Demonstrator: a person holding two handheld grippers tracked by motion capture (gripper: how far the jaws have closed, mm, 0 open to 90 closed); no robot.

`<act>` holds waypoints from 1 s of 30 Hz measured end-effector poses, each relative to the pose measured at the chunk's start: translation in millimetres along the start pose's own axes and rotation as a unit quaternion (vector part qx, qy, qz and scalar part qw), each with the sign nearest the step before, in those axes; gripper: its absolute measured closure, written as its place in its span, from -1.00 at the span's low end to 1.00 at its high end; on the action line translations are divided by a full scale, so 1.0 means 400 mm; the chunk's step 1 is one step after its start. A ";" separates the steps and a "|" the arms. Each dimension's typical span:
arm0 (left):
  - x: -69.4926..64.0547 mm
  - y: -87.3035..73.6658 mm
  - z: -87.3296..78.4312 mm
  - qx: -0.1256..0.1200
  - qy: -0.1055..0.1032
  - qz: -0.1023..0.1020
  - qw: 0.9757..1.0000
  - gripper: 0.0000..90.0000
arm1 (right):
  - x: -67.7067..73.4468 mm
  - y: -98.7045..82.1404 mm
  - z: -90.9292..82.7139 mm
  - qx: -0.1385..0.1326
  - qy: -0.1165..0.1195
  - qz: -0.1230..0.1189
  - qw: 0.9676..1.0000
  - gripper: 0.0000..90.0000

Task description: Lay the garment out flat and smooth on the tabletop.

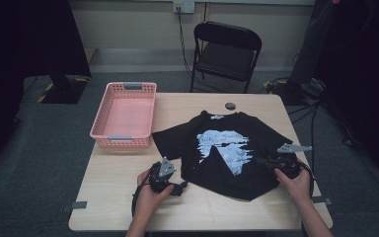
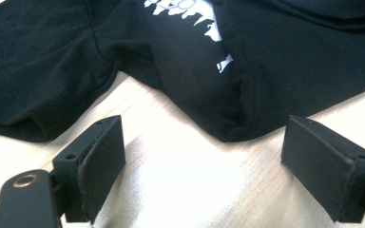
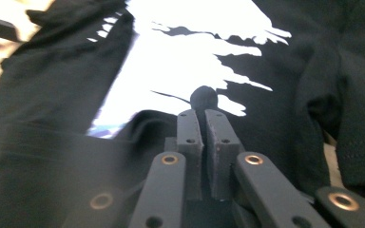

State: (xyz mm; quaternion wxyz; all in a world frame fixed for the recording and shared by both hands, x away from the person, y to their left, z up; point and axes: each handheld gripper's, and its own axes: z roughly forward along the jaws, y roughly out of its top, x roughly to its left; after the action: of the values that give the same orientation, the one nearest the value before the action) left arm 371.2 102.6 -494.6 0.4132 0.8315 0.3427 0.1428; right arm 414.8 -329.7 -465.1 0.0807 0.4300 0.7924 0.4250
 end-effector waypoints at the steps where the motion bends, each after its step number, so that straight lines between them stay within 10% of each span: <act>1: 0.000 0.000 0.000 0.000 0.000 0.000 1.000 -0.68 | 0.005 0.001 -0.008 -0.003 0.003 -0.002 1.000 0.93; 17: 0.000 0.000 0.000 0.000 0.000 0.000 1.000 -0.69 | 0.075 -0.059 -0.149 -0.060 0.061 -0.027 0.996 0.95; 30: 0.000 0.000 0.000 0.000 0.000 0.000 1.000 -0.69 | 0.085 -0.170 -0.227 -0.054 0.066 -0.026 0.996 0.95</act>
State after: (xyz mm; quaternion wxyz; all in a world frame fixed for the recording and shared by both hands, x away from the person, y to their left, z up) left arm 371.3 102.6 -494.6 0.4132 0.8314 0.3429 0.1430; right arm 307.3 -377.5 -450.8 0.0621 0.3755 0.7825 0.4928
